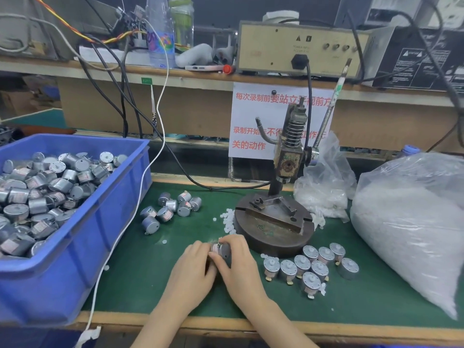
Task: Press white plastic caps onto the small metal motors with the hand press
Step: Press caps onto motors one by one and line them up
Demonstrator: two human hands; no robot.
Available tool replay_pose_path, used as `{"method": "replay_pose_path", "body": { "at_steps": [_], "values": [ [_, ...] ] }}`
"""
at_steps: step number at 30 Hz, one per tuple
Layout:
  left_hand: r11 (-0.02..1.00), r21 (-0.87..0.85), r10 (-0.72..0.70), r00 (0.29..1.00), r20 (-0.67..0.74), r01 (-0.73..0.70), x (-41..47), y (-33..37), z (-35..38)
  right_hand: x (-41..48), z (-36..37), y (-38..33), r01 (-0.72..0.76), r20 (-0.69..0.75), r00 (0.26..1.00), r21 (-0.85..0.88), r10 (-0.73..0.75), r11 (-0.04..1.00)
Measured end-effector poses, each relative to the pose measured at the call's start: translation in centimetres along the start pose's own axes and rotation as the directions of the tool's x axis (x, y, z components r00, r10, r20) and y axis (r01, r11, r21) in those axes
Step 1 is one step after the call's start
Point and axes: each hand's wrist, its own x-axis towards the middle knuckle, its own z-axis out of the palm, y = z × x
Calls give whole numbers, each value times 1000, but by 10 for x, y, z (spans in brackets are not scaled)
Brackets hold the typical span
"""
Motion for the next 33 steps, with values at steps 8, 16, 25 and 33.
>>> {"method": "replay_pose_path", "body": {
  "at_steps": [8,16,25,33],
  "values": [
    [999,43,27,999,40,-29,1,-3,0,-1,-2,-1,29,-39,999,54,-27,998],
    [999,-8,32,998,53,-31,0,-5,-2,-2,-6,-1,55,-14,998,28,-55,998],
    [998,-56,-32,997,68,36,2,-3,-4,-8,-1,6,-22,136,990,-10,24,1000],
    [975,-191,-112,993,33,117,2,-9,-1,-9,0,9,65,215,975,0,-64,998]
  ]
}}
